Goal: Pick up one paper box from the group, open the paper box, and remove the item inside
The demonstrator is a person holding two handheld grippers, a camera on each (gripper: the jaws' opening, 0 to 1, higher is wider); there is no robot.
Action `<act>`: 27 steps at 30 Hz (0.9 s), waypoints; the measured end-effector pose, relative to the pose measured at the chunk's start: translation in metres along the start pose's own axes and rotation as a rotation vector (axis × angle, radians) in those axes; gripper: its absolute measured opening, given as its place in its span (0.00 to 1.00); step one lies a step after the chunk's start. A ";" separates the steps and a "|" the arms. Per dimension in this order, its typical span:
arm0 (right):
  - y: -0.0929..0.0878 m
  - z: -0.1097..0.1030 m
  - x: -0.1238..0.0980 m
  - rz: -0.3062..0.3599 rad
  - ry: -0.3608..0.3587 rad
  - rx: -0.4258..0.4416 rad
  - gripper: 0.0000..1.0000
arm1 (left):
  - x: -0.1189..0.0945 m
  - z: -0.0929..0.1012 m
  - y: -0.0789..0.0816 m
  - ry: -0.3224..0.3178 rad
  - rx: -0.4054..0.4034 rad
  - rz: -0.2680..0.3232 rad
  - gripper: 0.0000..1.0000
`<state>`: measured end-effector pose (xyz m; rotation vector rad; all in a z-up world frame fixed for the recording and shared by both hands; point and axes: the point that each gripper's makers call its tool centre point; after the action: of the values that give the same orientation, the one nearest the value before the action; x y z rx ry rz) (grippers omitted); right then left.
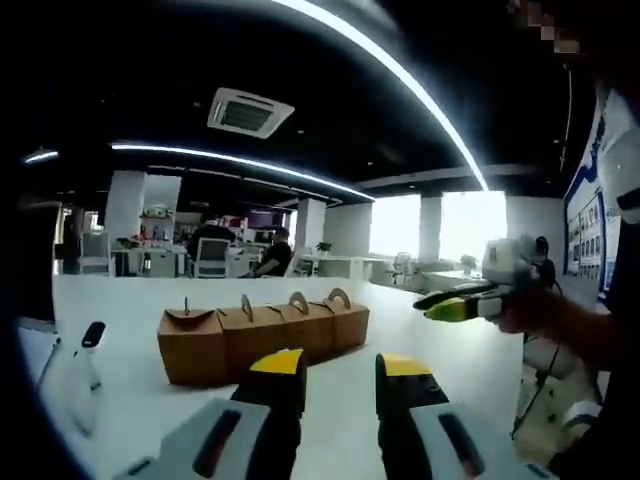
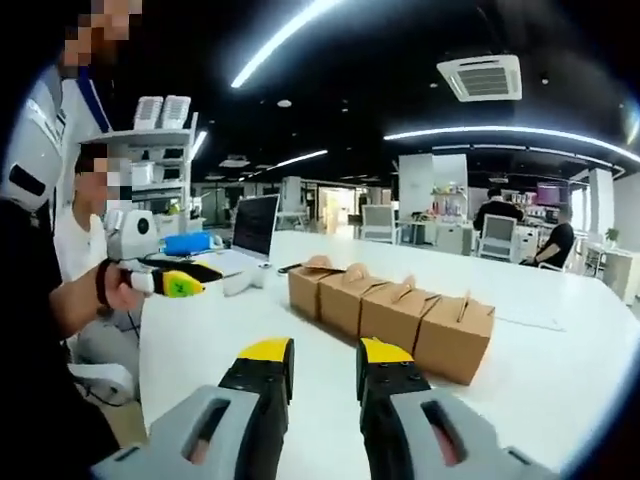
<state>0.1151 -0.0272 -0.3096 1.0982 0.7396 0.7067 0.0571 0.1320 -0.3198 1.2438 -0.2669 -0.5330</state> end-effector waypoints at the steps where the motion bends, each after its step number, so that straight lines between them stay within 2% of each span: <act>1: 0.001 0.003 0.004 0.003 -0.005 0.015 0.25 | 0.002 0.002 -0.006 0.002 0.008 -0.014 0.29; 5: 0.009 0.016 0.013 0.026 -0.030 0.053 0.22 | 0.005 0.005 -0.017 -0.012 -0.012 -0.040 0.29; 9: 0.021 0.029 0.023 0.064 -0.049 0.069 0.22 | 0.005 0.006 -0.019 -0.011 -0.007 -0.047 0.29; 13: 0.019 0.039 0.034 0.058 -0.065 0.103 0.22 | 0.005 0.001 -0.020 -0.006 -0.022 -0.044 0.29; 15: 0.018 0.043 0.039 0.055 -0.067 0.115 0.22 | 0.005 -0.004 -0.017 0.021 -0.035 -0.032 0.29; 18: 0.019 0.048 0.051 0.057 -0.066 0.139 0.22 | 0.004 -0.004 -0.009 0.021 -0.035 -0.006 0.29; 22: 0.031 0.051 0.066 0.079 -0.050 0.136 0.22 | 0.002 -0.003 -0.007 0.015 -0.043 0.007 0.29; 27: 0.049 0.062 0.086 0.091 -0.071 0.084 0.22 | -0.002 -0.003 -0.016 0.009 -0.042 -0.015 0.29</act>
<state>0.2076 0.0245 -0.2610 1.2342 0.6664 0.7149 0.0527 0.1316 -0.3360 1.2077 -0.2379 -0.5432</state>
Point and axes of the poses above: the point that each gripper's makers call its tool centre point, and the gripper's own axes: x roughly forward along the fingers, z roughly to its right, y roughly out of its top, and after that the axes turned 15 degrees about -x, right-handed
